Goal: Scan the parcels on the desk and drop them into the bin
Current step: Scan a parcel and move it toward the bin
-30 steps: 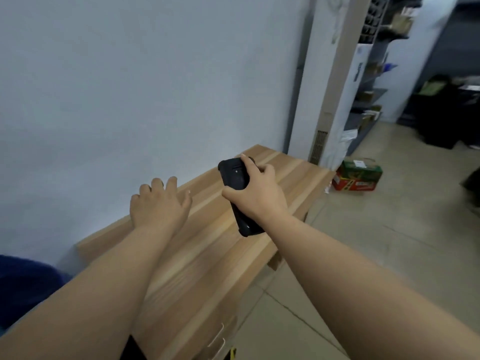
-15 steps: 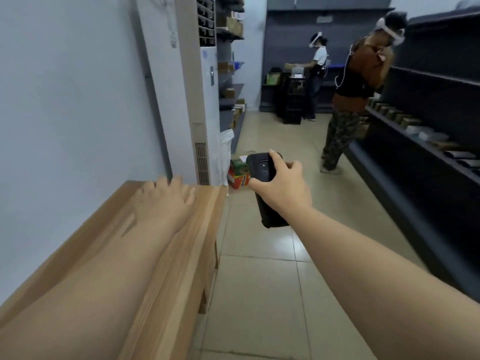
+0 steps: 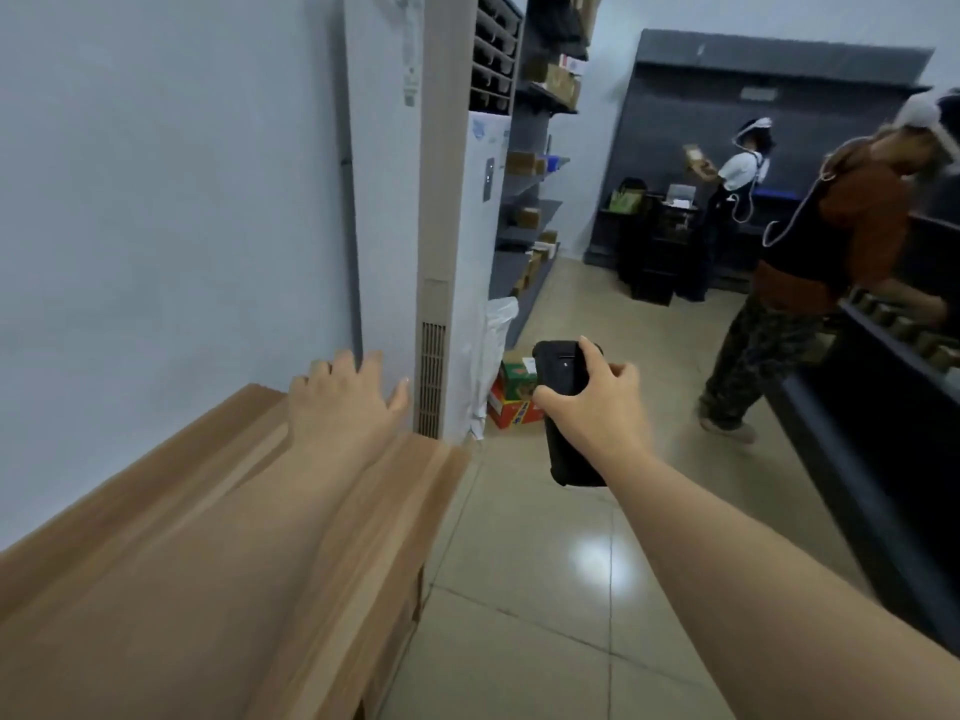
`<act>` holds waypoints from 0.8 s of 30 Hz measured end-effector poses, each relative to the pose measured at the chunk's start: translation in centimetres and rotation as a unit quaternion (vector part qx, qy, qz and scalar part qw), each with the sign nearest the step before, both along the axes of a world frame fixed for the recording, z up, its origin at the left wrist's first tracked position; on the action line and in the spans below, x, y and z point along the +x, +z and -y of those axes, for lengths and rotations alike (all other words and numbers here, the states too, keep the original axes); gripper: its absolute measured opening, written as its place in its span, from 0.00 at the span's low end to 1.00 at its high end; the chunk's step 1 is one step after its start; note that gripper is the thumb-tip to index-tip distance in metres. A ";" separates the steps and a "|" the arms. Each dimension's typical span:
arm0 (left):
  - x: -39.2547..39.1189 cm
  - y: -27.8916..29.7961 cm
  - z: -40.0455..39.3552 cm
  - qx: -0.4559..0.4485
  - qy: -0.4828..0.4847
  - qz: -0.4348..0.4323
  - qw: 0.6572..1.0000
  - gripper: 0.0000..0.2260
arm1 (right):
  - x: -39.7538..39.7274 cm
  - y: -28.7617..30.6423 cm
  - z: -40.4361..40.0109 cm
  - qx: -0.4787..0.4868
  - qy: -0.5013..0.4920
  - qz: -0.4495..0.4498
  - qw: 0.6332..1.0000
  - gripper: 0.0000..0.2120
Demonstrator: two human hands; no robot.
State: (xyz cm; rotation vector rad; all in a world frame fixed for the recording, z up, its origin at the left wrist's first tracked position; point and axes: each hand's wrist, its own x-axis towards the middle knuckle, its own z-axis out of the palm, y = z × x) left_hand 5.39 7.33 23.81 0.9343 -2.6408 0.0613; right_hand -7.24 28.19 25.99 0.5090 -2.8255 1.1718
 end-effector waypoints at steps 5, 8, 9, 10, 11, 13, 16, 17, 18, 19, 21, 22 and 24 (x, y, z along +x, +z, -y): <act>-1.6 -0.6 5.6 0.015 0.119 -0.009 0.993 0.24 | -6.3 0.4 9.5 0.037 0.118 -0.010 0.992 0.38; -0.8 -1.0 8.9 0.020 0.187 0.001 0.982 0.24 | -7.4 0.2 16.0 0.034 0.200 0.000 0.979 0.37; -0.2 -1.2 10.2 0.017 0.210 0.010 0.977 0.24 | -7.3 0.0 18.2 0.027 0.230 0.006 0.973 0.37; 0.4 -1.3 11.5 0.011 0.236 0.015 0.972 0.25 | -7.1 -0.2 20.4 0.020 0.259 0.008 0.966 0.38; 1.1 -1.3 12.9 0.006 0.264 0.017 0.964 0.25 | -6.8 -0.6 22.5 0.017 0.286 0.008 0.958 0.38; 2.4 -1.1 15.3 0.000 0.314 0.011 0.949 0.25 | -6.2 -1.2 26.6 0.009 0.333 0.015 0.943 0.38; 4.2 -0.9 17.6 0.004 0.372 0.020 0.928 0.25 | -5.1 -2.2 31.7 0.010 0.393 0.026 0.919 0.38; 4.9 -1.1 18.2 0.004 0.387 0.025 0.922 0.26 | -4.8 -2.5 33.1 0.015 0.410 0.022 0.912 0.38; 5.6 -1.1 18.7 0.006 0.400 0.027 0.916 0.26 | -4.7 -2.8 34.4 0.022 0.422 0.022 0.906 0.38; 6.2 -1.1 19.1 0.011 0.415 0.024 0.909 0.26 | -4.5 -3.0 35.5 0.029 0.433 0.024 0.901 0.38; 7.4 -1.2 19.6 0.021 0.451 0.019 0.892 0.26 | -4.3 -3.7 37.3 0.044 0.460 0.024 0.887 0.39; 7.8 -1.4 19.6 0.023 0.470 0.021 0.882 0.26 | -4.3 -4.1 38.2 0.053 0.474 0.020 0.879 0.39; 8.1 -2.1 19.3 0.029 0.503 0.032 0.863 0.26 | -4.8 -5.1 39.5 0.069 0.498 0.019 0.864 0.38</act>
